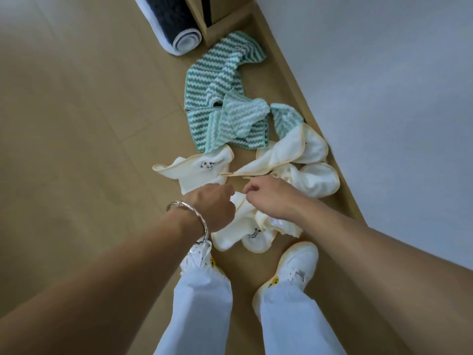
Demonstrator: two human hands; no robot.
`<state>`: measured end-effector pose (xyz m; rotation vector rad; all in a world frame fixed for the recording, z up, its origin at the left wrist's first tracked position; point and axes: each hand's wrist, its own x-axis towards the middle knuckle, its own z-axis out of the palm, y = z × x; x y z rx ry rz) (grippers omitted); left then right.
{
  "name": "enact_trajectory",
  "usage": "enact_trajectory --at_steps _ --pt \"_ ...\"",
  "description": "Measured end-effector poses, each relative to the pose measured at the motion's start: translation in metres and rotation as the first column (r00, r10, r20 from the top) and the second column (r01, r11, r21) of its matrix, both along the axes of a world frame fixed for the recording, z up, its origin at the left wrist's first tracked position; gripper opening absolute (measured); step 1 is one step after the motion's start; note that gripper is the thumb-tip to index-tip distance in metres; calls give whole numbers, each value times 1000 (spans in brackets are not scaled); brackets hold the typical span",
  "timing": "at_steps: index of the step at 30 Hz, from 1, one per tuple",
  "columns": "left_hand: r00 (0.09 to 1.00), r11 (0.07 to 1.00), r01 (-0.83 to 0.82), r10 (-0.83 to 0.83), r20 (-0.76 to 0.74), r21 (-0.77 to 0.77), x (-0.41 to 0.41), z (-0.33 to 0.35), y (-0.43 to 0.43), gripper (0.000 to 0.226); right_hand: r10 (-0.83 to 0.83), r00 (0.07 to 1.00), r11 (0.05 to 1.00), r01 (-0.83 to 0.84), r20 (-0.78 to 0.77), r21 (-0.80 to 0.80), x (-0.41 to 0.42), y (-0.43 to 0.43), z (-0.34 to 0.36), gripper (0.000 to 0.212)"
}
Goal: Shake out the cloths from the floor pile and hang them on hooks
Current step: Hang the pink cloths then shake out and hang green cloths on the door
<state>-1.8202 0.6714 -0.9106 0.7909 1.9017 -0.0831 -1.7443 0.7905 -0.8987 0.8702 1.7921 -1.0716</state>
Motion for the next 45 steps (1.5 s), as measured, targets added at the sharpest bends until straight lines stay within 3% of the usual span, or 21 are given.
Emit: enact_trajectory --at_steps 4,8,12,16,19,22,27,31,35,37,40,43,45 --pt "997 998 58 -58 -52 -8 -15 -47 -2 36 23 999 1000 -23 23 7 -8 2 -54 23" --pt "986 996 79 -84 -145 -40 -36 -86 4 41 20 999 1000 -21 45 23 -9 10 -90 35" --pt "975 1000 10 -6 -222 16 -50 -118 20 44 42 996 999 -41 76 -9 3 11 -115 37" --pt "983 997 -72 66 -172 -27 -54 -146 37 47 7 997 999 -3 83 -52 22 15 -129 40" --pt "990 994 -43 28 -141 -104 -55 -159 51 40 -30 996 997 35 83 -67 34 21 -131 39" --pt "979 998 -55 51 -198 -19 -51 -154 60 31 -69 994 994 76 79 -77 42 28 -124 39" --pt "950 951 -63 150 -273 303 -41 -98 70 24 -152 988 986 154 39 -63 43 45 -86 41" --pt "938 907 -52 188 -292 419 -47 -34 78 31 -178 983 984 176 -45 -40 31 59 -36 39" --pt "936 892 -202 297 -187 404 -58 48 95 27 -208 968 978 208 -142 -14 11 76 32 39" --pt "921 871 -359 389 -26 336 -59 92 107 26 -211 958 977 210 -193 -24 1 83 73 37" --pt "810 789 -583 545 217 193 -60 169 125 32 -177 945 984 165 -276 -68 -14 94 148 45" --pt "863 823 -505 477 167 260 -71 256 139 39 -107 931 994 88 -349 -70 -27 111 237 56" --pt "926 861 -372 373 67 348 -78 326 146 34 -22 924 1000 25 -382 1 -32 122 305 46"
